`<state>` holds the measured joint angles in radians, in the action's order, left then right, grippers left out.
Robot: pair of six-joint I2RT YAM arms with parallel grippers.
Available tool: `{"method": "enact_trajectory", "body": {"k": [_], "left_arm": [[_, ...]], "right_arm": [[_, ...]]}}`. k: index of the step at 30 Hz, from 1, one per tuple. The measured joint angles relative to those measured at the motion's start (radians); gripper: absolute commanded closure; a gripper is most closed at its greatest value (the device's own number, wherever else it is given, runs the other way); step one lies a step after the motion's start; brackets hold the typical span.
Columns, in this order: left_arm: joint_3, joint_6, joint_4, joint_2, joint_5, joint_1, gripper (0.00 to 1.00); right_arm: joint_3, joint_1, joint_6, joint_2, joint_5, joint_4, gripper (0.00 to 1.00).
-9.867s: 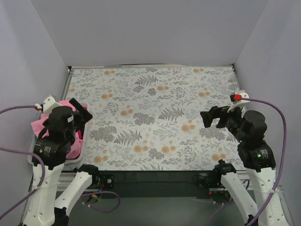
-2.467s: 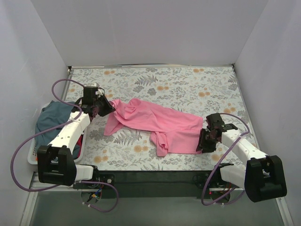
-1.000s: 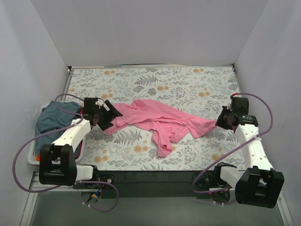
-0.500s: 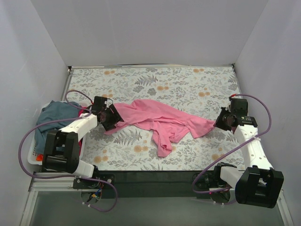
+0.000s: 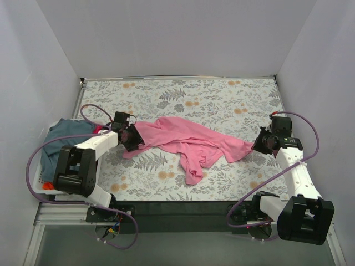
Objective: Fold and stack the t-shirts
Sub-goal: Flatten the tshirt out
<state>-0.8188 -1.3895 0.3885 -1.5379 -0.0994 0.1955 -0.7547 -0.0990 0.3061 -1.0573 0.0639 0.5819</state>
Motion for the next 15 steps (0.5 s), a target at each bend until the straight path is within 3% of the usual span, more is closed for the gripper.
{"method": "enact_trajectory", "body": {"k": [1, 4, 5, 8, 15], "left_arm": [[0.000, 0.002, 0.000, 0.000, 0.001, 0.002, 0.71], [0.000, 0.005, 0.001, 0.002, 0.008, 0.004, 0.78], [0.000, 0.005, 0.002, 0.005, 0.011, 0.005, 0.87], [-0.002, 0.010, 0.010, 0.024, 0.030, 0.005, 1.00], [-0.069, 0.021, 0.024, 0.050, 0.060, 0.005, 1.00]], "right_arm": [[0.000, 0.000, 0.000, 0.000, 0.000, 0.000, 0.99], [0.000, 0.000, 0.000, 0.000, 0.000, -0.003, 0.99], [0.000, 0.000, 0.000, 0.000, 0.000, -0.003, 0.99], [0.000, 0.000, -0.003, 0.000, 0.000, -0.004, 0.99], [0.000, 0.000, -0.004, 0.001, 0.000, -0.006, 0.99]]}}
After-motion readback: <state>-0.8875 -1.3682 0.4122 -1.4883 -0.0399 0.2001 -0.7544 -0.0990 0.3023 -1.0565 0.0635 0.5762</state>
